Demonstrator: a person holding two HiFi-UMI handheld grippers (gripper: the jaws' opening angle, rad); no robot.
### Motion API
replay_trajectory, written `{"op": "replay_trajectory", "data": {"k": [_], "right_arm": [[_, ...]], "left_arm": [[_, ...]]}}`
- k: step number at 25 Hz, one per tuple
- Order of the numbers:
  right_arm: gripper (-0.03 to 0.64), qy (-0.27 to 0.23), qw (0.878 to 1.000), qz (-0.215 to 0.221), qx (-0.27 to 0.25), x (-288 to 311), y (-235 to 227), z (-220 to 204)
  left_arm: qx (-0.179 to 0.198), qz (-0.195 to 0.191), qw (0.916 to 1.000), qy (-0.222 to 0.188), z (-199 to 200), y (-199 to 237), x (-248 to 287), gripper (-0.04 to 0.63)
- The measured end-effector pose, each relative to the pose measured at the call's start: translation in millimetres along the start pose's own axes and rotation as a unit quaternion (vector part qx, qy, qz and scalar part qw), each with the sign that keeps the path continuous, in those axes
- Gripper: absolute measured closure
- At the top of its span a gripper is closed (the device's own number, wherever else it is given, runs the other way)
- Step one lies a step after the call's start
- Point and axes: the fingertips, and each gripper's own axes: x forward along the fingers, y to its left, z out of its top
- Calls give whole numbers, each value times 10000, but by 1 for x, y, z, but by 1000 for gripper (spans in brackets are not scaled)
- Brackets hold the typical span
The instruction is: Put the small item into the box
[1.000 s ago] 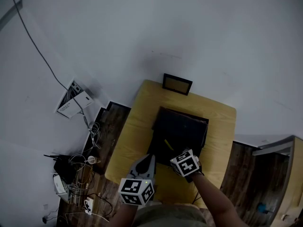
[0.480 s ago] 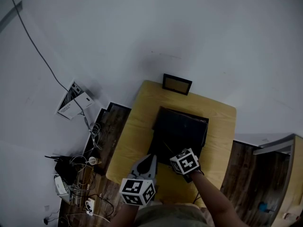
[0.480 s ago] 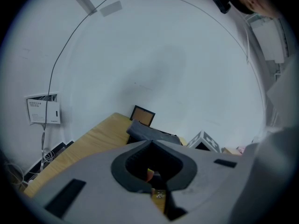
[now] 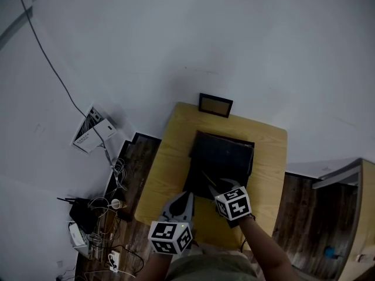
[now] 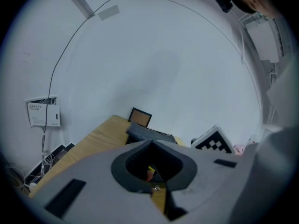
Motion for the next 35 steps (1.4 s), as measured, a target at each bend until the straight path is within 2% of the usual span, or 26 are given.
{"op": "replay_trajectory", "data": {"k": [5,12,17,25,35], "right_arm": [[499,-618,9980,-98,77,-39,29,15],[565,-1525,9870,-419,274,-98,72,19],[602,-1952,9782,-659,266,-135,106,8],[614,-2345,9677,-902,207,-191,158,-20],[615,-2730,9570,-974,105,-249,218,-61]], "left_arm": [[56,-79,9999,-44,-1,-3,-22,592],[163,-291,9994,-60,-11,-13,-62,592],[216,-441,9988,-66,-23,-21,-97,592],[261,-587,9978,-153,-44,-39,-159,592],[359,-714,9964,-292,-71,-60,-237,592]]}}
